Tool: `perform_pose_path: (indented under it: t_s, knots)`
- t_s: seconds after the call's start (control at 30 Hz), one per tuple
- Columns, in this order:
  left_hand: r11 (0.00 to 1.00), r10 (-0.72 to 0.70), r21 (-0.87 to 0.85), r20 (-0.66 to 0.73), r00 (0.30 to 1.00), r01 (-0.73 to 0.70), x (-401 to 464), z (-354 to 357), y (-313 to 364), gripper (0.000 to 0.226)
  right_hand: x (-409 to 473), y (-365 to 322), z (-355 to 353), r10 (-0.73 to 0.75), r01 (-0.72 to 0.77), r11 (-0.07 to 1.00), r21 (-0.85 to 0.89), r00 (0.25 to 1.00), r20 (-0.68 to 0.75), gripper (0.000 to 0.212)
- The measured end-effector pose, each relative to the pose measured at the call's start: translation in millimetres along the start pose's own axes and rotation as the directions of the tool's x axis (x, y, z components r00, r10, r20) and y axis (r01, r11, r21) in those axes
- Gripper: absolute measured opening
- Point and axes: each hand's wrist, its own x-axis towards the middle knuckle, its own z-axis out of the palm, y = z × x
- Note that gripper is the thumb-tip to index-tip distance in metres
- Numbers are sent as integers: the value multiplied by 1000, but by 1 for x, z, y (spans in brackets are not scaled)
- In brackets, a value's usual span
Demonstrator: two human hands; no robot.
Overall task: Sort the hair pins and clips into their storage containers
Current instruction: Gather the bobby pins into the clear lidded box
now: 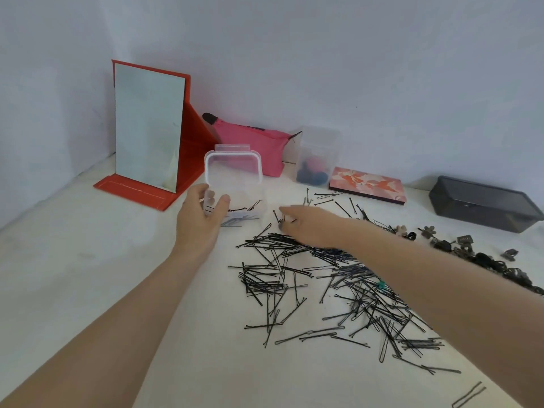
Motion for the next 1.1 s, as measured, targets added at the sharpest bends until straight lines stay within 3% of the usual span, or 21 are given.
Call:
perform_pose_path:
  t_s: [0.07, 0.2, 0.27, 0.4, 0.57, 0.6, 0.7, 0.73, 0.93, 1.1]
  knots:
    - [1000, 3, 20, 66, 998, -4, 0, 5, -1, 48, -5, -1, 19, -66, 63, 992, -108, 997, -26, 48]
    - [999, -5, 42, 175, 985, -2, -2, 11, -10, 47, -13, 1, 18, -155, 122, 981, -148, 958, -240, 36]
    - [999, -21, 51, 159, 987, 14, 0, 11, -9, 45, -14, 0, 16, -174, 149, 981, -123, 957, -232, 43]
    - [996, -90, -4, 151, 984, 91, 8, 11, -2, 41, -18, -3, 26, -224, 210, 965, -158, 971, -78, 54]
    - [989, -142, -25, 146, 979, 147, 16, 12, 4, 45, -26, 6, 27, -259, 254, 966, -52, 937, -234, 32]
    - [991, -132, -10, 134, 982, 135, 14, 13, 5, 43, -27, 7, 26, -236, 235, 971, -31, 941, -241, 40]
    - [997, -76, 10, 120, 990, 76, 4, 12, 5, 42, -33, 2, 28, -140, 138, 990, -31, 988, -64, 82]
    - [998, -58, 22, 124, 991, 56, 0, 11, 5, 44, -35, 0, 31, -144, 141, 988, -69, 989, -33, 85]
    - [998, -19, 58, 179, 984, 8, -10, 11, 5, 53, -40, -2, 30, -215, 211, 977, -45, 959, -185, 47]
    - [999, -12, 51, 191, 981, 3, -11, 12, 4, 60, -40, -5, 32, -205, 184, 977, -113, 952, -226, 32]
